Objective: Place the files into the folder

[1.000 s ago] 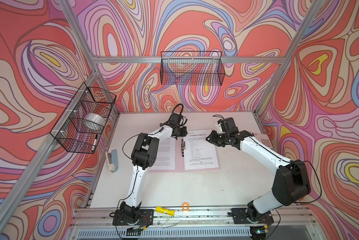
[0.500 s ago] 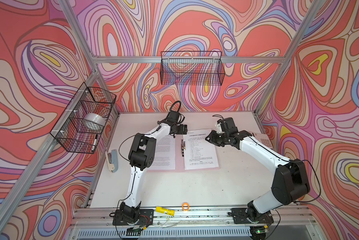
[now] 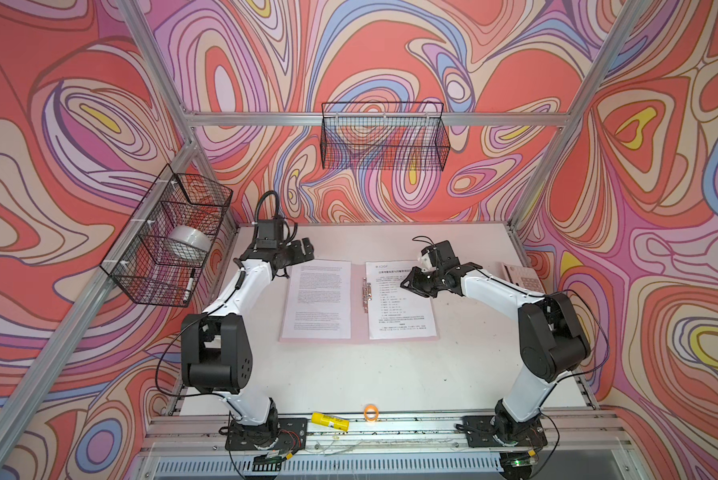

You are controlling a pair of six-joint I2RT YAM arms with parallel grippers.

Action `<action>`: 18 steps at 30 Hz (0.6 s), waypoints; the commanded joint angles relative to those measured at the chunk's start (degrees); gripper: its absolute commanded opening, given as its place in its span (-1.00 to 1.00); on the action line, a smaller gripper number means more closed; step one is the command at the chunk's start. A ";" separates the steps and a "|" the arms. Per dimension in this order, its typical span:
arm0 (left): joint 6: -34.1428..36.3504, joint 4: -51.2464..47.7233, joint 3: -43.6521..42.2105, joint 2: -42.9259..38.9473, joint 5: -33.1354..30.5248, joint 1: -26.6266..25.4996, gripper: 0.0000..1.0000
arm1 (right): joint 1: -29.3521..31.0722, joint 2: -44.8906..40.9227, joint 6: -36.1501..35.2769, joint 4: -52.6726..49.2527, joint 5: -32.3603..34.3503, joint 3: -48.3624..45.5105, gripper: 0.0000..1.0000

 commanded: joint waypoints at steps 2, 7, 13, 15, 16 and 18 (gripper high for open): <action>-1.09 0.23 -6.09 -2.57 0.76 0.55 1.00 | 0.51 1.45 -0.08 2.78 -2.54 -2.03 -0.37; -0.84 2.97 -10.29 -3.14 0.31 0.80 1.00 | 0.50 1.25 -0.15 3.20 -2.66 -4.94 -0.37; 0.30 2.96 -11.46 -3.11 -2.49 0.89 1.00 | 0.47 2.28 0.29 5.14 -3.03 -8.35 -0.38; 0.51 2.92 -11.24 -2.81 -2.81 0.98 1.00 | 0.52 2.67 0.43 5.70 -2.98 -9.11 -0.39; 0.57 2.95 -10.96 -2.42 -2.35 1.11 1.00 | 0.52 2.85 0.47 5.90 -2.94 -9.38 -0.39; 0.52 2.89 -10.60 -1.76 -1.13 1.15 1.00 | 0.52 3.36 0.37 6.21 -2.99 -9.78 -0.39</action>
